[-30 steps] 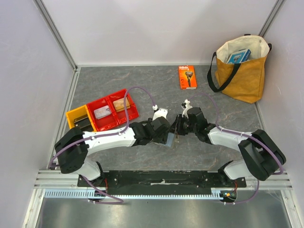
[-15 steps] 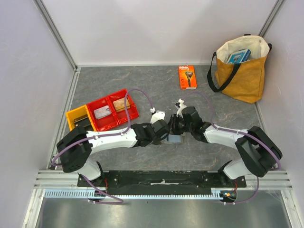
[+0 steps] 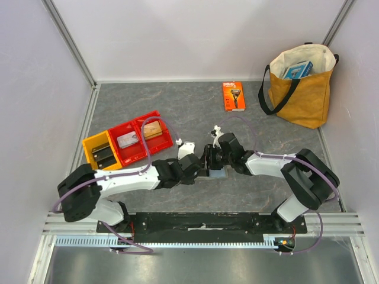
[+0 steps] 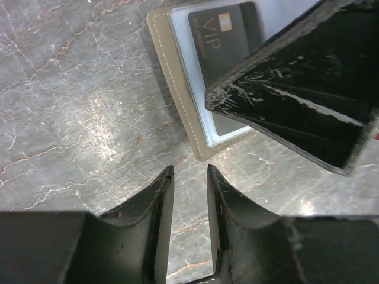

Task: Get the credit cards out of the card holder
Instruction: Remove the credit card from the card holder.

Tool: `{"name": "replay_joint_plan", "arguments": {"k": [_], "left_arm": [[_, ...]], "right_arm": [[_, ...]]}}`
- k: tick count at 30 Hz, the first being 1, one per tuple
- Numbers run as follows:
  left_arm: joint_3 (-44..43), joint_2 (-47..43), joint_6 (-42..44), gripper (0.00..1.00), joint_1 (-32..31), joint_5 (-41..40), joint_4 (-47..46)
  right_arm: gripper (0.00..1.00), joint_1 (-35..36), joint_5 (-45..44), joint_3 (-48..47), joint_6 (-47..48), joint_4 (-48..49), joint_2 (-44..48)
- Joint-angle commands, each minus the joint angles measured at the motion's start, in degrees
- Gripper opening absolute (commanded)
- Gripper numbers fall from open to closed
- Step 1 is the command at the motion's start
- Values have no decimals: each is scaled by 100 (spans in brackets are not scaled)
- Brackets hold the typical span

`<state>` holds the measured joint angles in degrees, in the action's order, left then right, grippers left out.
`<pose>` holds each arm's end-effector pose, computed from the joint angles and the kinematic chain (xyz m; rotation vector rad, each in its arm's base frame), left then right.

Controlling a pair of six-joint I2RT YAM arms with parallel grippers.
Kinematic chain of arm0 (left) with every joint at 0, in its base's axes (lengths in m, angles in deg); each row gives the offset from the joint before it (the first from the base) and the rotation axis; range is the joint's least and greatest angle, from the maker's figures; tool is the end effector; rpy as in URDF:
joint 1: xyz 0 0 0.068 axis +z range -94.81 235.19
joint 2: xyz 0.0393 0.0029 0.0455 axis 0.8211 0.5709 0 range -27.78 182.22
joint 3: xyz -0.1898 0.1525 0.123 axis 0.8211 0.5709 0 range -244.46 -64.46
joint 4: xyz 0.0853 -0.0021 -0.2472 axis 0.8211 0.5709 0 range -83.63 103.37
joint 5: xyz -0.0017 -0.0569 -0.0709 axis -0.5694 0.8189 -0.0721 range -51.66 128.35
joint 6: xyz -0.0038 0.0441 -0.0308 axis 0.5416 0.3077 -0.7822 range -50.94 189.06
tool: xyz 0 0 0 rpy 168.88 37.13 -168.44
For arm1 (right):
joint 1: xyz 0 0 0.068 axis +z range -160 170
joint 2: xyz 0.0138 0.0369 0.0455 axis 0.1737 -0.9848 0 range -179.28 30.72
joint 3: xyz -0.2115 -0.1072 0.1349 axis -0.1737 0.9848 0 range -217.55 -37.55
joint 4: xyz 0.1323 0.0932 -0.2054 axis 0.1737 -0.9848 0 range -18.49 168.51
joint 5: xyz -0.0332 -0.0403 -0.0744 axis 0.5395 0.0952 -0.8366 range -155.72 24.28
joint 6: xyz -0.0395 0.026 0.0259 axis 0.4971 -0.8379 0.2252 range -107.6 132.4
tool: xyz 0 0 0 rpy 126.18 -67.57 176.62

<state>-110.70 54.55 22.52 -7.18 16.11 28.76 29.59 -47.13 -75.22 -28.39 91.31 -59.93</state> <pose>0.1391 -0.2366 0.1881 0.2069 2.4946 -0.2886 0.2245 0.2005 0.1485 -0.1619 2.4735 1.0497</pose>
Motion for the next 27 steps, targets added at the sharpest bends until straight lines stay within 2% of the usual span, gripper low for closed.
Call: {"name": "replay_joint_plan", "arguments": {"k": [1, 6, 13, 21, 27], "left_arm": [[115, -576, -417, 36, 6, -123, -262], [124, -762, -329, 37, 119, 166, -683], [-341, -543, -66, 32, 409, 712, -1044], [-535, 195, 93, 21, 857, 1248, -1360], [-307, 618, 23, 10, 981, 1266, -1439]], "right_arm": [[52, 22, -65, -425, 326, -206, 222], [53, -30, -549, -531, 634, -752, 636], [51, -224, -602, -329, 687, -796, 689], [45, -250, -953, -179, 643, -700, 628], [43, -268, -954, -92, 661, -621, 461]]}}
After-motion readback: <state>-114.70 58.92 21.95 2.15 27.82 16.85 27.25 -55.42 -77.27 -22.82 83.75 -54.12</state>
